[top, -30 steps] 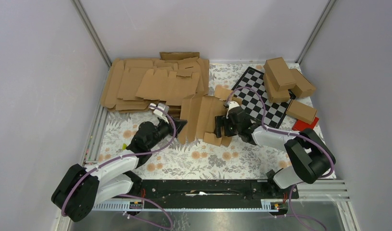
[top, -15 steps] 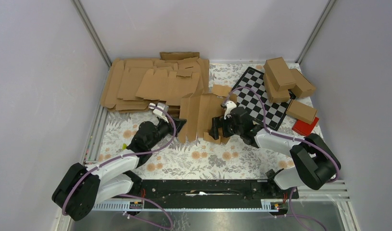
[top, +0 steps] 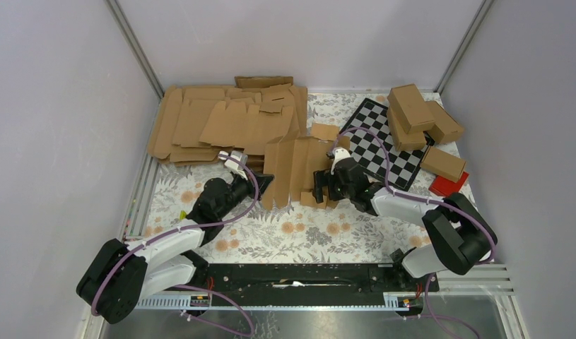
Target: Fold the paper box
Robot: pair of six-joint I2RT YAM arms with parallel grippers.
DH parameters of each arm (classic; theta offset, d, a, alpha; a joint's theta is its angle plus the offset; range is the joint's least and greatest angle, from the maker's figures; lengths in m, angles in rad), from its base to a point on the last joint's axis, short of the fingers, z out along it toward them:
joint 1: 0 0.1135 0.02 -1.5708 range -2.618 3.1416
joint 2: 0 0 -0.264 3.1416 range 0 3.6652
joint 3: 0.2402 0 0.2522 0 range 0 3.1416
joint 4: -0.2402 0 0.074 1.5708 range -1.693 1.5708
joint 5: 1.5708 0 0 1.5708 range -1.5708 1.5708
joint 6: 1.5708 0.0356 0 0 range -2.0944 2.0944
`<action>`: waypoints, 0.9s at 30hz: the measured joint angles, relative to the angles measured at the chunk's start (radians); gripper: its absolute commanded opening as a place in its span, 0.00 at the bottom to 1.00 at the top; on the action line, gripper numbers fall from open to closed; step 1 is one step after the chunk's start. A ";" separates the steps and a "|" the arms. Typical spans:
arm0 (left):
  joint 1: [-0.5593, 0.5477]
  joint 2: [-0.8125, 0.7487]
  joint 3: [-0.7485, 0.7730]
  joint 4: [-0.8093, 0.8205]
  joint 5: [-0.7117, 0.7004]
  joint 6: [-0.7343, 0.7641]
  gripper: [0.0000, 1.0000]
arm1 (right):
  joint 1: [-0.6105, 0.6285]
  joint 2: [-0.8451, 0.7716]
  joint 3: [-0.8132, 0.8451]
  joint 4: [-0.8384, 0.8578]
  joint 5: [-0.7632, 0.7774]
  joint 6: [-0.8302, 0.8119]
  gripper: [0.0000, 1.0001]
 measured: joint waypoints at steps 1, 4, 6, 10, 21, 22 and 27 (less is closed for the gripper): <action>0.000 0.000 0.000 0.000 -0.001 0.000 0.00 | 0.000 -0.004 0.000 -0.002 0.014 0.002 1.00; 0.000 0.000 0.000 -0.002 -0.007 0.000 0.00 | 0.000 -0.023 0.000 -0.002 0.066 0.010 0.96; 0.000 0.001 0.000 -0.015 -0.011 0.001 0.00 | 0.000 -0.033 0.000 -0.002 0.120 0.023 0.93; 0.000 0.000 0.000 -0.029 -0.015 0.005 0.00 | 0.000 -0.031 0.000 -0.015 0.177 0.039 0.91; -0.021 -0.006 0.000 -0.037 -0.043 0.027 0.00 | -0.053 0.171 0.151 -0.110 0.151 0.073 0.91; -0.022 -0.007 0.000 -0.037 -0.047 0.029 0.00 | -0.061 0.183 0.166 -0.113 0.130 0.071 0.90; -0.027 -0.009 0.000 -0.039 -0.056 0.038 0.00 | -0.072 0.206 0.192 -0.089 -0.010 0.050 0.90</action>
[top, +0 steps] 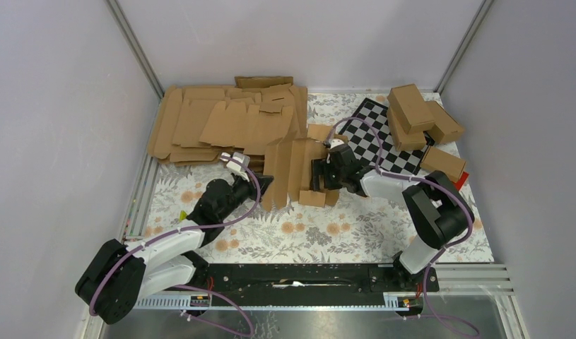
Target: Fold the paper box
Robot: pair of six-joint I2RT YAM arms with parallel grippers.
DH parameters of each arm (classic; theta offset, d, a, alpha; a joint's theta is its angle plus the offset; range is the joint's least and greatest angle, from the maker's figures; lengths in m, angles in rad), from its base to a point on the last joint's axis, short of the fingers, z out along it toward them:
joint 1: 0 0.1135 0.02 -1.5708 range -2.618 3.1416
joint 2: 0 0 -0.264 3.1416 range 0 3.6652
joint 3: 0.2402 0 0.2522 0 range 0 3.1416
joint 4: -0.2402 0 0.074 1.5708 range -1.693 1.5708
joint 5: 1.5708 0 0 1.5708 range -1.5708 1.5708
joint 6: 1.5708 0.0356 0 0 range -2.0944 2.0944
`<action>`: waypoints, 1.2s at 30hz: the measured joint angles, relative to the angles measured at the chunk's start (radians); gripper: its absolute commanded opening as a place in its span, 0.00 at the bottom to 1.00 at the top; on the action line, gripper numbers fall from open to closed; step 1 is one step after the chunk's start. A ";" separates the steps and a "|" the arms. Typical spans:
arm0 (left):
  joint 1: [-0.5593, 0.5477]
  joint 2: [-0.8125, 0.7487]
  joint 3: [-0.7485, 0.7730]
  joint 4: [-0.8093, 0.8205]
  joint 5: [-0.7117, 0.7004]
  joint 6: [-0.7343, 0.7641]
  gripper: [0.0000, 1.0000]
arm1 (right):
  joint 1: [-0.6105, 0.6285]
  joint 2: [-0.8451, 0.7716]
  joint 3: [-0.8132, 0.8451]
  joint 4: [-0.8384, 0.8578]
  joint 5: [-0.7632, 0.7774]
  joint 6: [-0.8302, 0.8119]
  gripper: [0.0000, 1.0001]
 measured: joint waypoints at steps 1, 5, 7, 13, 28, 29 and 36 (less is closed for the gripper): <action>-0.001 0.000 0.000 0.000 0.000 0.001 0.00 | 0.003 0.000 0.000 0.007 -0.032 -0.004 0.91; -0.005 0.000 0.000 -0.001 -0.002 0.005 0.00 | 0.036 0.000 -0.006 0.028 -0.113 -0.022 0.92; -0.006 0.000 0.000 -0.006 -0.002 0.006 0.00 | 0.049 -0.002 -0.014 0.043 -0.138 -0.023 0.92; -0.008 0.000 0.000 -0.007 -0.003 0.007 0.00 | 0.062 -0.035 -0.055 0.065 -0.182 -0.032 0.99; -0.009 0.000 0.000 0.006 -0.008 0.006 0.00 | 0.083 -0.150 -0.146 0.097 -0.188 -0.047 1.00; -0.009 0.000 0.000 0.010 -0.011 0.006 0.00 | 0.084 -0.159 -0.152 0.097 -0.183 -0.048 1.00; -0.009 -0.045 -0.089 0.143 -0.039 -0.013 0.00 | 0.110 -0.200 -0.171 0.101 -0.113 -0.063 1.00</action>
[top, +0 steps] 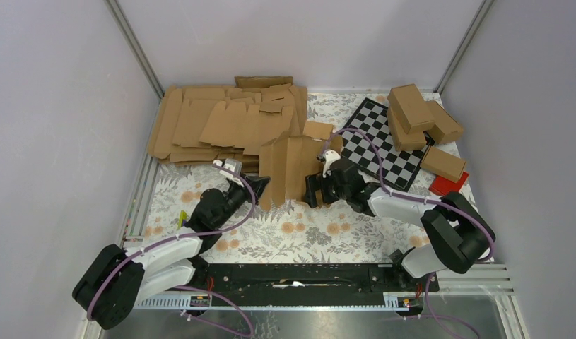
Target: Fold the paper box
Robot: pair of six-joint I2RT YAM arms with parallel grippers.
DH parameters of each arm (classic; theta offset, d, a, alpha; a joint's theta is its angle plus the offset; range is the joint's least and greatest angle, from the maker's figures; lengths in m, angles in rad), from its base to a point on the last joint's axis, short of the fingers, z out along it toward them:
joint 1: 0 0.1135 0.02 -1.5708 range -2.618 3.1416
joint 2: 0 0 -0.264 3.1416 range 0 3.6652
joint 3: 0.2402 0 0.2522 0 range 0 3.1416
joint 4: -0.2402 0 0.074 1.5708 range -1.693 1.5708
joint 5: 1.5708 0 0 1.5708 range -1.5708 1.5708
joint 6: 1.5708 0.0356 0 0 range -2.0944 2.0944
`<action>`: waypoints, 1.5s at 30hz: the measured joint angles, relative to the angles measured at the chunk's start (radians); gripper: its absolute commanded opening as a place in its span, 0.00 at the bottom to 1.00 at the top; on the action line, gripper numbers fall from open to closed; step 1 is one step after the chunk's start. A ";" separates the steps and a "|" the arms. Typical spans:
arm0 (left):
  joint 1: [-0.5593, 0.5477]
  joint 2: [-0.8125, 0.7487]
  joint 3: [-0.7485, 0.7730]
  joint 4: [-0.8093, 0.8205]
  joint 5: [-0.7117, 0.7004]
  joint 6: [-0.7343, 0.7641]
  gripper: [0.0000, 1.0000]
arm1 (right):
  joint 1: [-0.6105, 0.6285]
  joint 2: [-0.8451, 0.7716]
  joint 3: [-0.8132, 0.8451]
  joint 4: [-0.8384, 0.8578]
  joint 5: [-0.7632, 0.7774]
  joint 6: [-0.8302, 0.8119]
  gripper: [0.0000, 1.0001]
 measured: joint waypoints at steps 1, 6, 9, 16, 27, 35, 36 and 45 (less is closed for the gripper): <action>0.000 -0.001 -0.009 0.011 -0.004 -0.005 0.00 | 0.008 0.000 0.000 -0.001 0.010 -0.003 1.00; 0.000 0.011 -0.023 0.064 -0.017 -0.023 0.00 | 0.052 0.008 0.007 -0.013 0.080 -0.021 1.00; -0.001 0.026 -0.023 0.081 -0.017 -0.026 0.00 | 0.063 0.046 0.031 -0.037 0.129 -0.029 0.99; -0.003 0.041 -0.023 0.083 -0.013 -0.025 0.00 | 0.064 0.116 0.073 -0.087 0.220 -0.031 0.96; -0.008 0.130 -0.022 0.179 0.102 -0.050 0.00 | 0.065 0.126 0.089 -0.111 0.259 -0.026 1.00; -0.009 0.149 -0.022 0.247 0.153 -0.092 0.00 | 0.074 0.126 0.089 -0.109 0.223 -0.031 0.99; -0.009 0.149 -0.022 0.246 0.153 -0.094 0.00 | 0.076 0.125 0.088 -0.105 0.212 -0.032 1.00; -0.012 0.187 -0.006 0.249 0.167 -0.087 0.00 | 0.081 0.079 0.064 -0.087 0.262 -0.021 0.96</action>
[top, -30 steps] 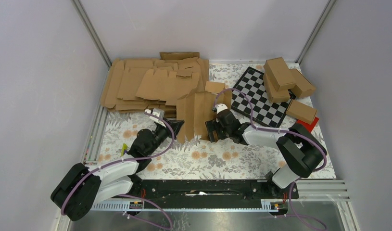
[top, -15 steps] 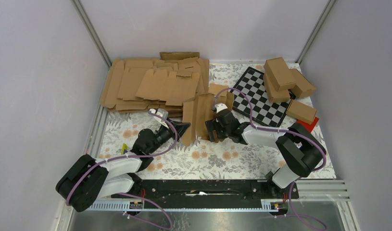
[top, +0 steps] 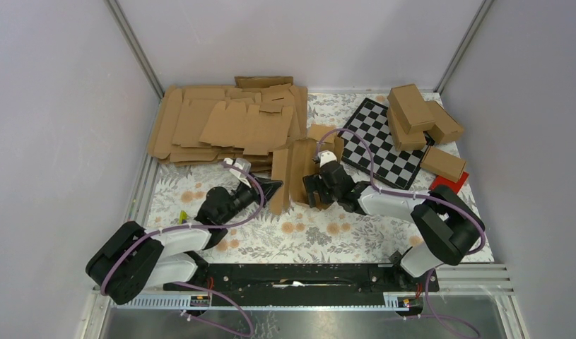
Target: Fold the paper box
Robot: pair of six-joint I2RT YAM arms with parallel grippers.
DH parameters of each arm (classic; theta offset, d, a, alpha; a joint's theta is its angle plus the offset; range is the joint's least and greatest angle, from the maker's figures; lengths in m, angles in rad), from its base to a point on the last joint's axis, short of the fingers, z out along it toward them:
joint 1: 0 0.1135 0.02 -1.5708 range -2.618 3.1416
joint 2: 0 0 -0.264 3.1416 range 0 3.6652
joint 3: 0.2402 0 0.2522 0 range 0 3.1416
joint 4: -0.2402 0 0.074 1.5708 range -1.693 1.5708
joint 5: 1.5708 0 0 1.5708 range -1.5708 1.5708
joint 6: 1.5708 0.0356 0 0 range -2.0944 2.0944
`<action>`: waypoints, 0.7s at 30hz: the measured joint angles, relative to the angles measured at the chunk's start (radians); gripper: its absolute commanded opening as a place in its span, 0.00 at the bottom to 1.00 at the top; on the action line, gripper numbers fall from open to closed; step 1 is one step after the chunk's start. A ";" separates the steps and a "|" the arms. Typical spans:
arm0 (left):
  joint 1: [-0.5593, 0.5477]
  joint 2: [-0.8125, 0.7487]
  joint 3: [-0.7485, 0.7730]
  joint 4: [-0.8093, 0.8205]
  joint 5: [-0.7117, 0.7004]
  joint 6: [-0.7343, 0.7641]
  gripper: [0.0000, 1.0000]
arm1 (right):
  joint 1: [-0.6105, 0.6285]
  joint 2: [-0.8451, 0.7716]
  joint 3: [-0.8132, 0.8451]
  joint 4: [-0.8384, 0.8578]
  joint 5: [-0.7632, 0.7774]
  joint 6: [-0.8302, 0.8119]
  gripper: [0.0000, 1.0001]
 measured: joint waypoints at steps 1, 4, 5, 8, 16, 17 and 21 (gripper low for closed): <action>-0.004 0.010 0.005 -0.003 0.002 0.004 0.00 | 0.000 0.000 0.000 -0.003 0.019 0.007 0.96; -0.021 0.026 0.012 -0.007 0.005 0.019 0.00 | 0.000 0.000 0.000 -0.003 0.065 0.031 0.93; -0.029 0.029 0.015 -0.010 0.005 0.026 0.00 | 0.000 0.000 0.000 -0.004 0.083 0.040 0.92; -0.048 0.031 0.026 -0.028 0.004 0.046 0.00 | -0.006 -0.004 0.000 -0.012 0.133 0.065 0.85; -0.065 0.031 0.039 -0.057 -0.011 0.085 0.00 | -0.077 -0.155 -0.056 -0.006 0.212 0.109 0.74; -0.065 0.031 0.039 -0.057 -0.014 0.086 0.00 | -0.082 -0.178 -0.062 -0.001 0.220 0.110 0.73; -0.068 0.028 0.039 -0.060 -0.023 0.092 0.00 | -0.084 -0.222 -0.063 0.016 0.240 0.105 0.65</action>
